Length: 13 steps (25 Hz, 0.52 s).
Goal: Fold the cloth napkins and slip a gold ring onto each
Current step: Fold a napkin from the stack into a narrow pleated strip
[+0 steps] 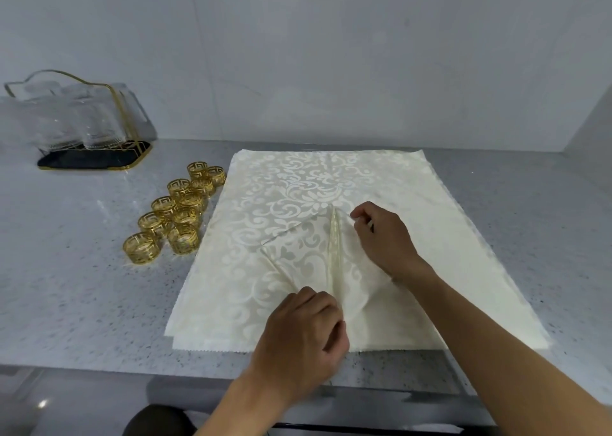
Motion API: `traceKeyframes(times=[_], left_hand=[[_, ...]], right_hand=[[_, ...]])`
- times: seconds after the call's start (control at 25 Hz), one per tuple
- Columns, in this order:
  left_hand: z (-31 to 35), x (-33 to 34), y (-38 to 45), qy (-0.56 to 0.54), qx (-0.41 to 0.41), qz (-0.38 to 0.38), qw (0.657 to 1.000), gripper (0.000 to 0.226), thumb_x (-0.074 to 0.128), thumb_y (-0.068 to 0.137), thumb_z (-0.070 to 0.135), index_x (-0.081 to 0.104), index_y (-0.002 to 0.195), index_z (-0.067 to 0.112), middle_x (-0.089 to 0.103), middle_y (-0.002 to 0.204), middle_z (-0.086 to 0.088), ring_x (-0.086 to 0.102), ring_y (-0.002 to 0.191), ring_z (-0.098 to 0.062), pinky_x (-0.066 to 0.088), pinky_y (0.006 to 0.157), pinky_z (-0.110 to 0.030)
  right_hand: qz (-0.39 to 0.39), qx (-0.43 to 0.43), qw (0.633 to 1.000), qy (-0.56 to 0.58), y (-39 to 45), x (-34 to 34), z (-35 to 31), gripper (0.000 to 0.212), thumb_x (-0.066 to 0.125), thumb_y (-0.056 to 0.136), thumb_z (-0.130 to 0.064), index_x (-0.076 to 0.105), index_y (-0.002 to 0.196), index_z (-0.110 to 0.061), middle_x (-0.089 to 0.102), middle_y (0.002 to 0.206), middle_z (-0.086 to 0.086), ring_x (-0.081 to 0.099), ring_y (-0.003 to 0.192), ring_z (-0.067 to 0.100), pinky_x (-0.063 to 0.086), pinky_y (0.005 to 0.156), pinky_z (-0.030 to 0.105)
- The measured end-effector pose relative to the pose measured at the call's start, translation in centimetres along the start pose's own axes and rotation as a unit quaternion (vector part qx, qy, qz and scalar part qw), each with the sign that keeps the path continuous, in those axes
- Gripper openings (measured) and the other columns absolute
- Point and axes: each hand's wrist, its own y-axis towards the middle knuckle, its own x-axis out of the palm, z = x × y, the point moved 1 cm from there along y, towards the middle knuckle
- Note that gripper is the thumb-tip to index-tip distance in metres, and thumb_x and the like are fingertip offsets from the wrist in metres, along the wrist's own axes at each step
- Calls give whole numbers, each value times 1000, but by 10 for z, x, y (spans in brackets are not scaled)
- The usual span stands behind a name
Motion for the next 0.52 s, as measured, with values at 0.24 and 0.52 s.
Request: traceKeyframes(times=[0.24, 0.52], left_hand=[[-1, -39, 19, -180, -139, 37, 973, 22, 45, 97, 44, 58, 110, 31, 62, 96, 19, 57, 87, 1, 44, 74, -15], [-82, -42, 54, -61, -241, -133, 959, 16, 39, 101, 36, 48, 114, 40, 63, 88, 15, 56, 99, -21, 41, 91, -44]], right_hand=[[82, -34, 988, -129, -9, -19, -22, 15, 58, 92, -23, 64, 106, -20, 60, 110, -1, 53, 101, 23, 39, 87, 36], [33, 10, 997, -71, -121, -42, -43, 8, 62, 91, -28, 63, 98, -29, 62, 88, -15, 58, 73, 4, 47, 67, 25]])
